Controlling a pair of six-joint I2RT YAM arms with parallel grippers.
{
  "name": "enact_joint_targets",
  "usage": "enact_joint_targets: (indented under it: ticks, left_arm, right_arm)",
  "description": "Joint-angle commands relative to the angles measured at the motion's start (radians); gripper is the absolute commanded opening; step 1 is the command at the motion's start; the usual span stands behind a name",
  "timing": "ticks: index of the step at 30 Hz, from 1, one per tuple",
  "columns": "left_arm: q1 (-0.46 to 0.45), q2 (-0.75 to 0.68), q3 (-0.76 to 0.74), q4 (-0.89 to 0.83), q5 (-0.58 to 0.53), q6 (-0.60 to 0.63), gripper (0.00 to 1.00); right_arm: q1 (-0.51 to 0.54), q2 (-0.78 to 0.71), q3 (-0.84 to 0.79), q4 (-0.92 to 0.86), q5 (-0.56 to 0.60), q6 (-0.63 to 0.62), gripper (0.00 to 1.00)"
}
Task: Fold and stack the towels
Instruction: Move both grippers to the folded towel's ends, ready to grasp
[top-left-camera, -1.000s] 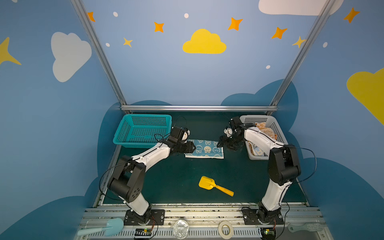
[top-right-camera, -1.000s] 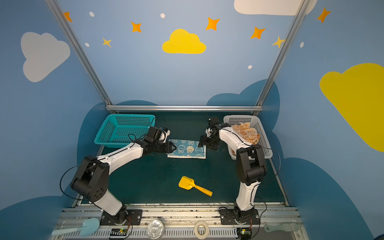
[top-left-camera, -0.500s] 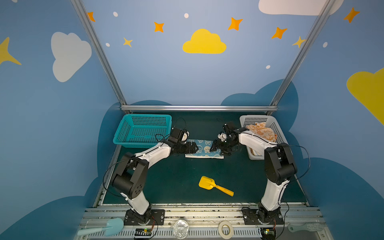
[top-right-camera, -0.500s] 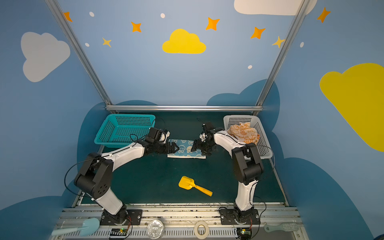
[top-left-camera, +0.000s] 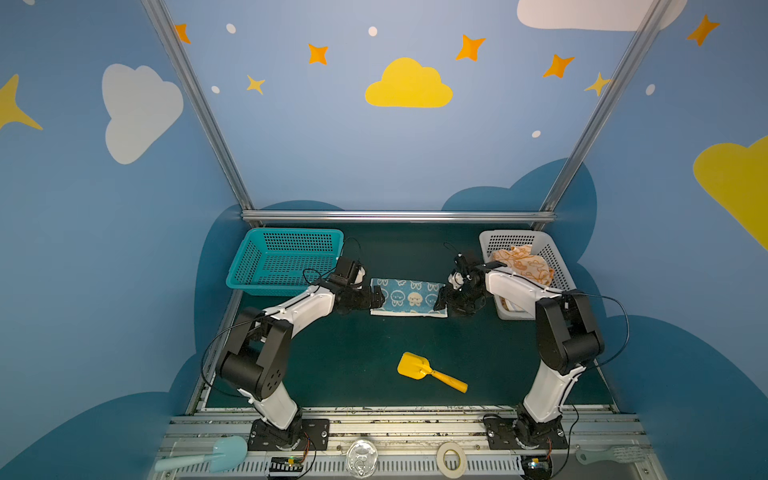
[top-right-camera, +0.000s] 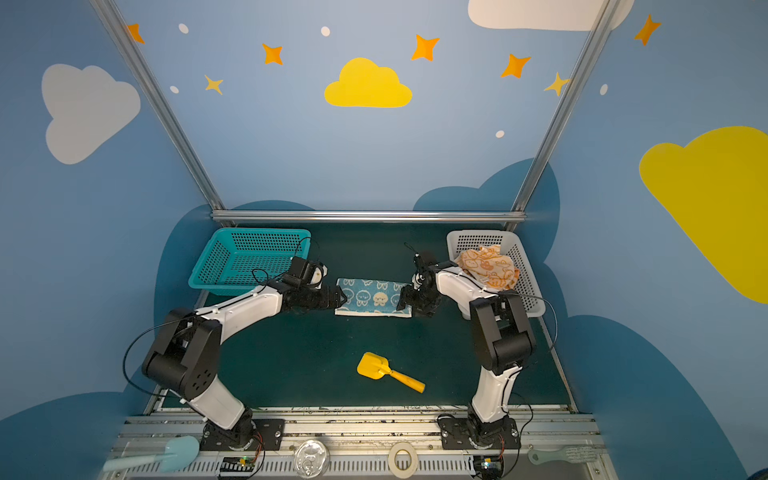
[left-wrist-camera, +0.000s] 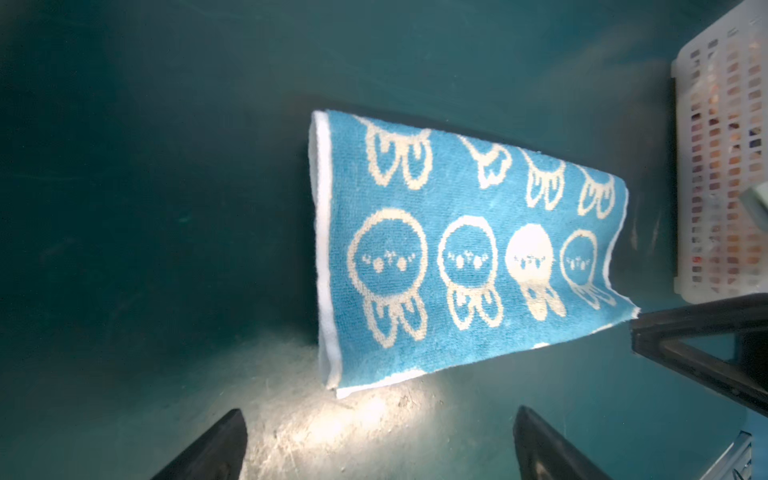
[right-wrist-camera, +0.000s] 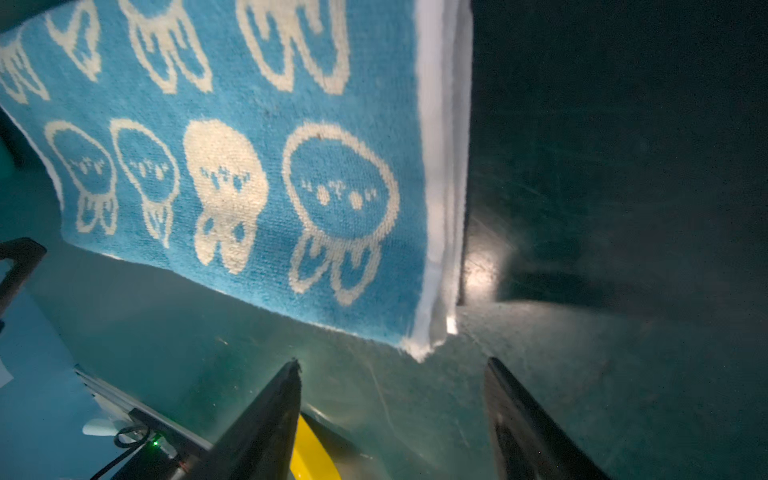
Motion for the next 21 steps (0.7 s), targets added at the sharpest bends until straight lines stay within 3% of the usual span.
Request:
enact_joint_targets:
  ticks: [1,10,21]
  left_arm:
    - [0.003,0.049,0.017,-0.016,-0.009,0.020,0.90]
    - [0.004,0.130,0.051,-0.001,-0.023,0.039,0.63]
    - [0.005,0.167,0.104,0.018,-0.033,0.033,0.44]
  right_arm:
    - [-0.004,0.009,0.020,-0.002,0.012,-0.017,0.62]
    - [-0.003,0.073,0.076,-0.005,-0.003,-0.020,0.40]
    - [-0.003,0.088,0.087,-0.006,-0.013,-0.026,0.25]
